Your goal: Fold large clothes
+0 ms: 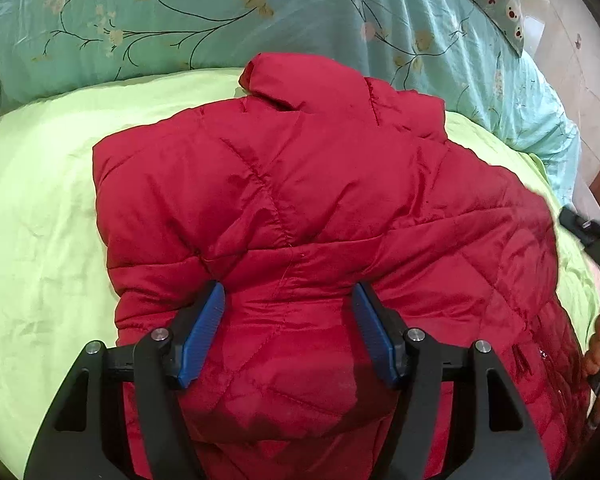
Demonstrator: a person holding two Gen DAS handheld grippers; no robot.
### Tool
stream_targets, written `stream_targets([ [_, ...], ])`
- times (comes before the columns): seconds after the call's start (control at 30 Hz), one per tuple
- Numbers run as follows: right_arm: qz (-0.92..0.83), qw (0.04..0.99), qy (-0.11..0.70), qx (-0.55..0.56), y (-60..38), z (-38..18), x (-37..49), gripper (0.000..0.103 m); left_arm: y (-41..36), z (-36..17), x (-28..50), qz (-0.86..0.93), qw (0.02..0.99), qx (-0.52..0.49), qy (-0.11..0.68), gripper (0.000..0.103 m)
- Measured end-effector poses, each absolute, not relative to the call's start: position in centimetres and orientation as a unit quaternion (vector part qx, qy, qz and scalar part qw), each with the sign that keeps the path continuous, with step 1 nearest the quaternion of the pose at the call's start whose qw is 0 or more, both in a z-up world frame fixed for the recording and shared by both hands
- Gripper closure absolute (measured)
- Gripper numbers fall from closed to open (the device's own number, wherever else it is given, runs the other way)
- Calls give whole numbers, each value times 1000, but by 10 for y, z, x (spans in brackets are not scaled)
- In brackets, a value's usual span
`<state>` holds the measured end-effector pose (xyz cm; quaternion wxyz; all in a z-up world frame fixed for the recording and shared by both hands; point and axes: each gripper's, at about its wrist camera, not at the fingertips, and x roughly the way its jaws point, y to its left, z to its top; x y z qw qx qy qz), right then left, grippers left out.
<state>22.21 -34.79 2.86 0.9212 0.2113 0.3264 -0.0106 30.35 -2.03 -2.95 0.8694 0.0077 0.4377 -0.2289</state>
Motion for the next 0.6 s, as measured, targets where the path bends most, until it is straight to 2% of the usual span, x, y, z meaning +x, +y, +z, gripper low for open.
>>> stream_targets([
  [0.1, 34, 920, 359, 154, -314, 26, 237, 65, -24, -31, 303, -219, 873, 13, 436, 37],
  [0.23, 43, 903, 419, 82, -281, -7, 259, 67, -28, -31, 301, -206, 877, 23, 434, 37],
  [0.33, 19, 891, 447, 74, -285, -33, 271, 67, -26, -31, 299, -207, 877, 26, 432, 37],
  [0.4, 17, 887, 454, 85, -291, -41, 274, 70, -26, -28, 296, -209, 878, 31, 430, 37],
  [0.6, 12, 886, 457, 85, -292, -46, 275, 70, -13, -5, 283, -235, 884, -8, 405, 37],
])
